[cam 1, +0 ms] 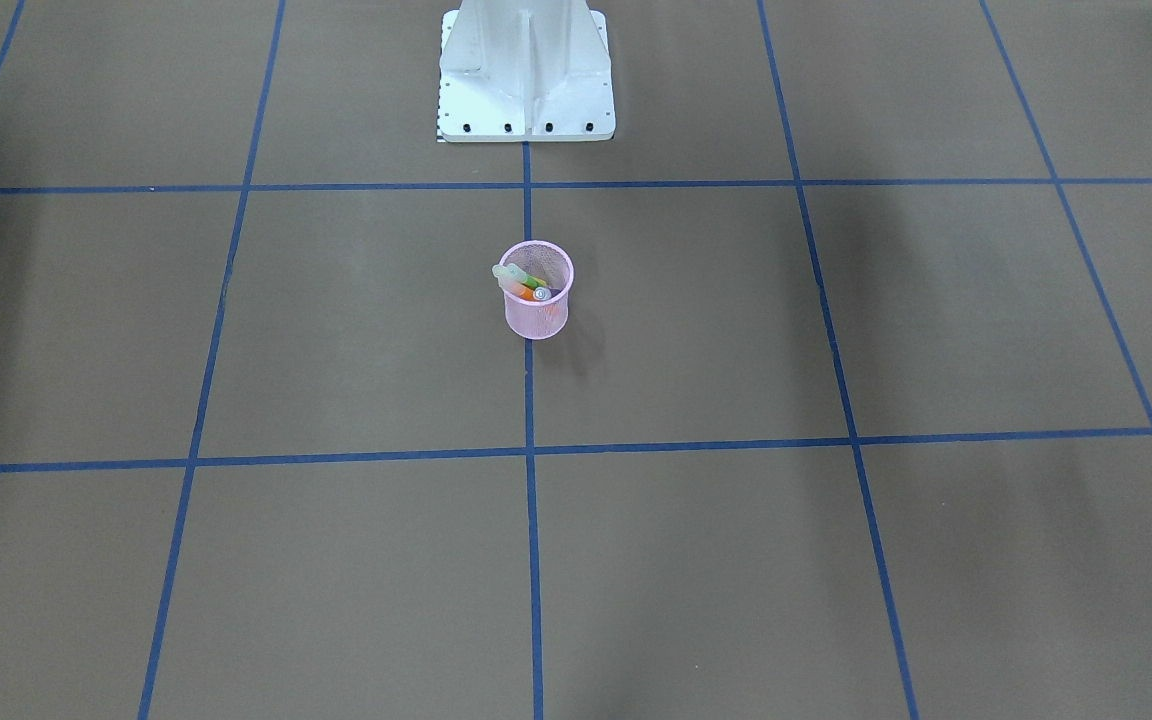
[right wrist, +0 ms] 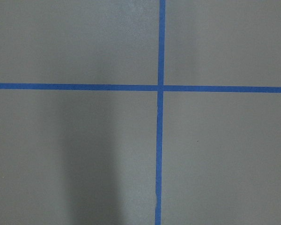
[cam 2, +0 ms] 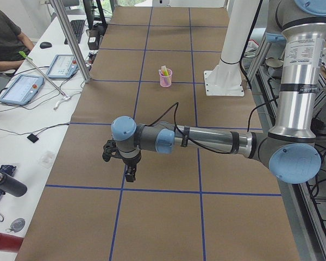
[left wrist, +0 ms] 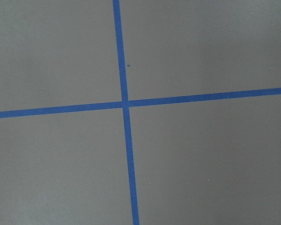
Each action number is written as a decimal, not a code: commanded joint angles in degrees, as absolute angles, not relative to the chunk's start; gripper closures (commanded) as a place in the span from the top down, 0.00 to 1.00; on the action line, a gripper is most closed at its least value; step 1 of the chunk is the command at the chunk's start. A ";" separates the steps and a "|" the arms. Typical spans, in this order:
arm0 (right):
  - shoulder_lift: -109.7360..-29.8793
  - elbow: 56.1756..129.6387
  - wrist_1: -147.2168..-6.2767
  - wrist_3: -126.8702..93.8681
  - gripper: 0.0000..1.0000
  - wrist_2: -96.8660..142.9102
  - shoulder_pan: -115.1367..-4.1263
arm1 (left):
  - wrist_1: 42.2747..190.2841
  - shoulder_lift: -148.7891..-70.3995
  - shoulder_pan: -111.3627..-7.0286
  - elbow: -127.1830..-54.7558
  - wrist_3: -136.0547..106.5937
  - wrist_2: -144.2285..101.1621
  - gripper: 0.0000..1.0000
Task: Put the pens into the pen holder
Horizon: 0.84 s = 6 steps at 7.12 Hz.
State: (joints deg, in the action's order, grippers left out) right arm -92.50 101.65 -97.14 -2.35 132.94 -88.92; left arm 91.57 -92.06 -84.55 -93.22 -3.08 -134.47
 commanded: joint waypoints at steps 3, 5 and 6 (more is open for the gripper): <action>-93.16 101.60 -97.03 -2.64 1.00 133.07 -88.95 | 92.28 -90.88 -84.64 -94.04 -3.43 -134.30 1.00; -93.16 101.25 -97.12 -2.64 1.00 133.24 -88.86 | 92.99 -88.34 -84.73 -95.62 -3.25 -134.30 1.00; -93.16 101.08 -97.12 -2.64 1.00 133.07 -88.86 | 92.81 -88.50 -84.99 -95.54 -3.43 -134.21 1.00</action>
State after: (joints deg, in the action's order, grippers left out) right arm -93.15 101.26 -97.11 -2.64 133.19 -88.87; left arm 92.81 -88.81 -84.77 -95.21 -3.30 -134.30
